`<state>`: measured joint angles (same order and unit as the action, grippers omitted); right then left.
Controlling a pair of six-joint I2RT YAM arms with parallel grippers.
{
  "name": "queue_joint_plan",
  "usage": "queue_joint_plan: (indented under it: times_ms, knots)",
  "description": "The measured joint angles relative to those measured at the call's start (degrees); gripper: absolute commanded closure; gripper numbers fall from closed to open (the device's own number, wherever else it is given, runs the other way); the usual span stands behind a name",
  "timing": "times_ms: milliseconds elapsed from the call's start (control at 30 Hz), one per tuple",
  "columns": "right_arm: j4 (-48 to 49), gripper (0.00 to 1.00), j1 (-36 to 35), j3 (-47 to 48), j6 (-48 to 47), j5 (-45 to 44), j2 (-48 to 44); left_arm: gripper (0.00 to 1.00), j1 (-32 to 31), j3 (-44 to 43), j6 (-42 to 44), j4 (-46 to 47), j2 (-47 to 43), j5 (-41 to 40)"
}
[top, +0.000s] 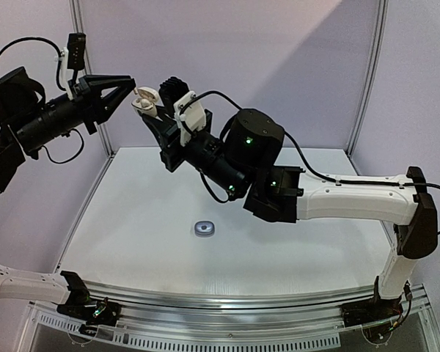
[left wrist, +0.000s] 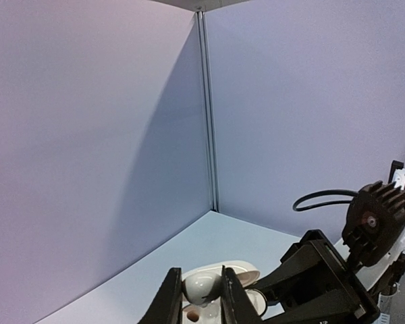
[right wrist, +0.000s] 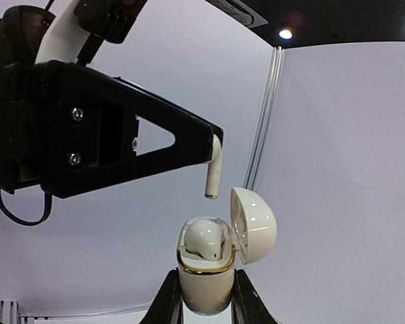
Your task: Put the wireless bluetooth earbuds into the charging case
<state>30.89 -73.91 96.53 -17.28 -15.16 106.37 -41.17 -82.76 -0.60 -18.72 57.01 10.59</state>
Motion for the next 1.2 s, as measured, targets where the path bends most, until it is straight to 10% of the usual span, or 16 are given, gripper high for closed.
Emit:
queue_joint_plan:
  times_ms: [1200]
  knots:
    - [-0.98,1.0,-0.33,0.5,-2.54,-1.92,0.0,1.0,-2.86,1.81,5.55,-1.57,0.11,-6.6]
